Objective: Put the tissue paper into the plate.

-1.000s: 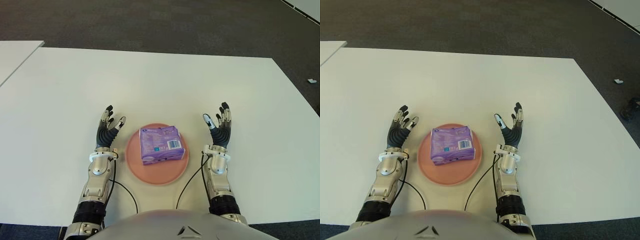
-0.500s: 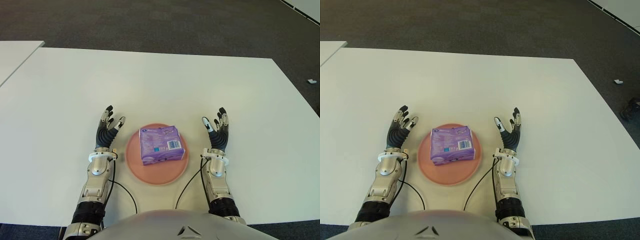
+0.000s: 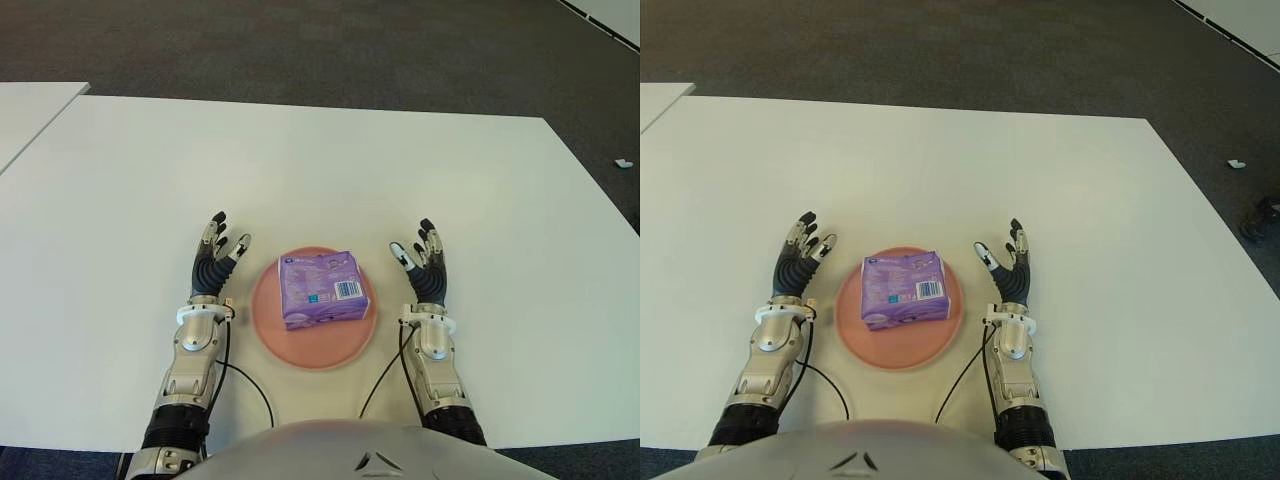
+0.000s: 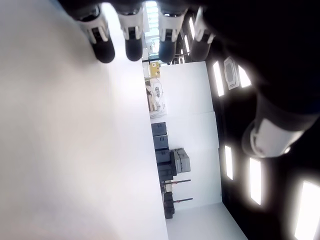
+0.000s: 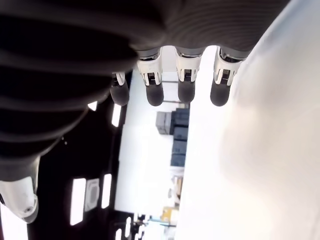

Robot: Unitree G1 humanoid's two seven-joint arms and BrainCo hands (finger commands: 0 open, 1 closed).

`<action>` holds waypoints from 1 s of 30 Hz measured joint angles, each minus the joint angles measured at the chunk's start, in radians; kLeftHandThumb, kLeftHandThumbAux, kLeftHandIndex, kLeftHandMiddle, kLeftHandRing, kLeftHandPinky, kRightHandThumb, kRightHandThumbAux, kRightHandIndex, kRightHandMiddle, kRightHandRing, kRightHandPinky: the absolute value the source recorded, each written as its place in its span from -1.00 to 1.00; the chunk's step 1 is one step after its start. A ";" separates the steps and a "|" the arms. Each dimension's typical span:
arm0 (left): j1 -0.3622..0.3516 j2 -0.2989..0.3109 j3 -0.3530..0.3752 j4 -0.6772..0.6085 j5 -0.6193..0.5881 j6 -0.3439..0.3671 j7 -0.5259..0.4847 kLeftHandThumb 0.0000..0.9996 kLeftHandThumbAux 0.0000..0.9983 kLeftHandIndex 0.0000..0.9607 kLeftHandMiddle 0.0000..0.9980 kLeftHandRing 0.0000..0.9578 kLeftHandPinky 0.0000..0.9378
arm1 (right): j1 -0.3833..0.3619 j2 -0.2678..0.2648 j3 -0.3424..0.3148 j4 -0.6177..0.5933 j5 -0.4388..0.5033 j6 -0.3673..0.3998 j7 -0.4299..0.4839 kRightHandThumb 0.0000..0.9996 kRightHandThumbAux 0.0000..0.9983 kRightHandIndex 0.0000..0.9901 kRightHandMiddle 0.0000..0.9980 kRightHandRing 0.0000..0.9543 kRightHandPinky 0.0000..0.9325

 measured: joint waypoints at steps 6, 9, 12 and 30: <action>-0.001 0.001 0.000 -0.001 0.000 0.001 -0.003 -1.00 0.08 -1.00 -1.00 -1.00 -1.00 | -0.008 -0.024 0.013 -0.013 0.016 0.070 0.071 -0.97 0.24 -1.00 -1.00 -1.00 -1.00; -0.001 0.001 0.000 -0.002 0.000 0.001 -0.004 -1.00 0.09 -1.00 -1.00 -1.00 -1.00 | -0.013 -0.028 0.013 -0.025 0.026 0.106 0.094 -0.98 0.27 -1.00 -1.00 -1.00 -1.00; -0.001 0.001 0.000 -0.002 0.000 0.001 -0.004 -1.00 0.08 -1.00 -1.00 -1.00 -1.00 | -0.017 -0.031 0.010 -0.040 0.035 0.136 0.108 -0.98 0.28 -1.00 -1.00 -1.00 -1.00; -0.001 0.001 0.000 -0.004 -0.001 0.002 -0.004 -1.00 0.08 -1.00 -1.00 -1.00 -1.00 | -0.033 -0.036 -0.013 -0.081 0.057 0.231 0.132 -0.96 0.29 -1.00 -1.00 -1.00 -1.00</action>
